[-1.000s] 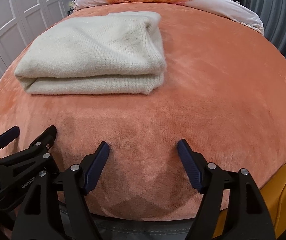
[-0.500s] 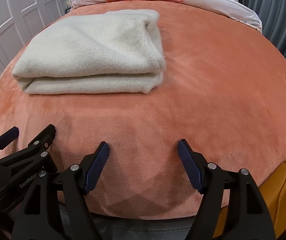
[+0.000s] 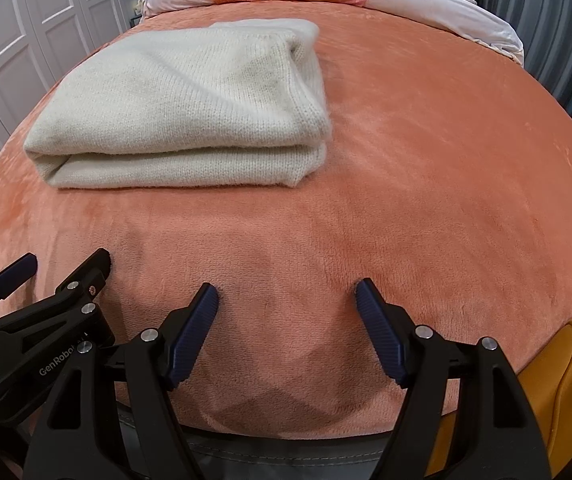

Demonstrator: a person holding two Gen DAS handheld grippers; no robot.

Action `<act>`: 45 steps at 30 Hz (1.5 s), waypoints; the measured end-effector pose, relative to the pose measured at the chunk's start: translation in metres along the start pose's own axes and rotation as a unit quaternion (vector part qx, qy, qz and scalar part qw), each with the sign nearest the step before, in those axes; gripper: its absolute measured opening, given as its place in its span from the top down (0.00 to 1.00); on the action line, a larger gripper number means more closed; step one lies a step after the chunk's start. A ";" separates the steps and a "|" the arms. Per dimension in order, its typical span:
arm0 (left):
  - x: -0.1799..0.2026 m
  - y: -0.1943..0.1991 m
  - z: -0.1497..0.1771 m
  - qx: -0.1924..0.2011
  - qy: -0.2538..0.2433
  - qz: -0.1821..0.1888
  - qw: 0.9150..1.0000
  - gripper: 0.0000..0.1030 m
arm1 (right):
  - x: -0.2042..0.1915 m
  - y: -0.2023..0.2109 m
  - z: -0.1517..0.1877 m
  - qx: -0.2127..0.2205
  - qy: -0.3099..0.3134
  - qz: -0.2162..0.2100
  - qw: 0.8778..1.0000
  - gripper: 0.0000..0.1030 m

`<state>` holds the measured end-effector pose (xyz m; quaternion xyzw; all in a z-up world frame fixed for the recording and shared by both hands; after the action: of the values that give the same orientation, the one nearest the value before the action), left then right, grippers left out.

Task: Fold small clothes

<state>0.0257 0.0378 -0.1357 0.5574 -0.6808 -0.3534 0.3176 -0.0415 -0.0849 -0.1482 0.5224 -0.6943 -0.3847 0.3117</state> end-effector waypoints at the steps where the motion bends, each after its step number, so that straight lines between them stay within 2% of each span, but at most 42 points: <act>1: 0.000 0.000 0.000 0.000 0.000 0.000 1.000 0.10 | 0.000 0.000 0.000 0.001 0.000 0.000 1.000 0.32; 45: -0.002 -0.001 -0.002 0.004 -0.004 -0.003 1.000 0.10 | 0.000 0.001 0.004 0.021 -0.002 0.001 1.000 0.32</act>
<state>0.0278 0.0396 -0.1357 0.5594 -0.6817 -0.3540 0.3115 -0.0458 -0.0841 -0.1496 0.5276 -0.7034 -0.3701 0.2998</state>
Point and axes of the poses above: each gripper's, at about its wrist camera, not at the fingertips, and y roughly against the way its jaws point, x to its right, z to its underside, the point moved 7 cm from there along -y, roughly the way its jaws point, and after that the axes turned 5 degrees about y, right-handed, at the moved point
